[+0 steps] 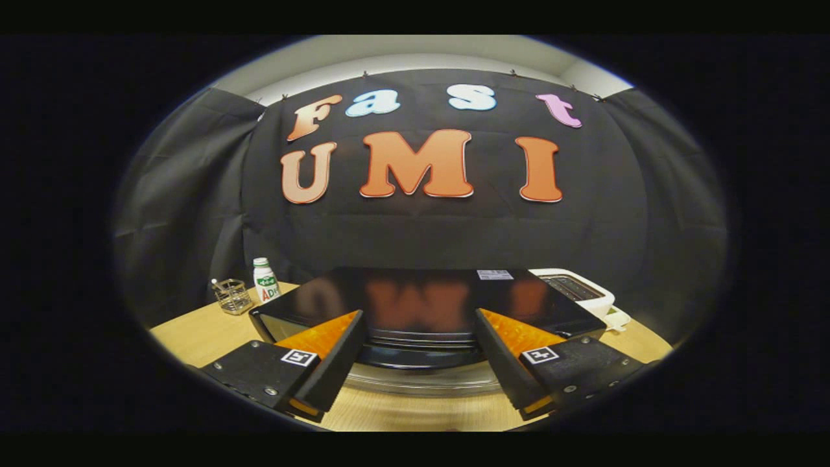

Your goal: Open the toaster oven, put the food inside, and close the toaster oven door.

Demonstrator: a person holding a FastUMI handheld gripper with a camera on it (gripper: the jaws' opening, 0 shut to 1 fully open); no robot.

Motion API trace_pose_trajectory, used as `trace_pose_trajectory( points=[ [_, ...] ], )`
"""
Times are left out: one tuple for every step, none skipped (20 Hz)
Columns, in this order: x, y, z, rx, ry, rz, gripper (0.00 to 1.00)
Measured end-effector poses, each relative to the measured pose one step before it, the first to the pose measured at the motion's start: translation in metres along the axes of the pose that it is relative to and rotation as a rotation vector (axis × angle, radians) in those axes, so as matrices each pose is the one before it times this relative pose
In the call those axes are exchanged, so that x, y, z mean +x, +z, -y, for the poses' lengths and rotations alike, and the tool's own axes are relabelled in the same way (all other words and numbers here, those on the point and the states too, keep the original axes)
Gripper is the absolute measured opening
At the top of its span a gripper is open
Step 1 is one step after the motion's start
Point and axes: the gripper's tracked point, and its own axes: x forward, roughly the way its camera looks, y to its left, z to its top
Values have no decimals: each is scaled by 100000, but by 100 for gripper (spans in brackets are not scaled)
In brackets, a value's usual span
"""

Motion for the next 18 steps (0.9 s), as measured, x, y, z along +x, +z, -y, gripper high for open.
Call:
trace_pose_trajectory(
  points=[
    [-373,198,-258,205,1107,1889,98],
    [-323,-223,-198,1097,1066,838,92],
    [-454,46,-91,1289,1145,1902,89],
    [-425,-65,-296,-562,1441,424,84],
    [-443,-690,-66,2398,1536,-2436,83],
    [-536,284,-267,415,1565,301,80],
    [-372,-488,-202,-609,1750,-2564,79],
    [-689,-33,-108,-114,1428,-464,78],
    [-665,-560,-118,-178,1510,-1995,78],
    [-839,-206,-179,-394,1237,-1160,78],
    [-644,-413,-203,-1420,1217,-1389,78],
    [-764,-369,-287,-1626,667,-699,78],
    [-638,-572,-147,-1501,705,-1099,78],
    [-636,-764,-159,-494,930,-1448,78],
    [-668,-913,-266,173,1446,-2615,78],
    [-763,-793,-298,1868,1331,-2126,78],
    [-556,-864,-224,2817,1311,-2576,78],
    [-365,-958,-288,2034,1699,-2047,78]
  ],
)
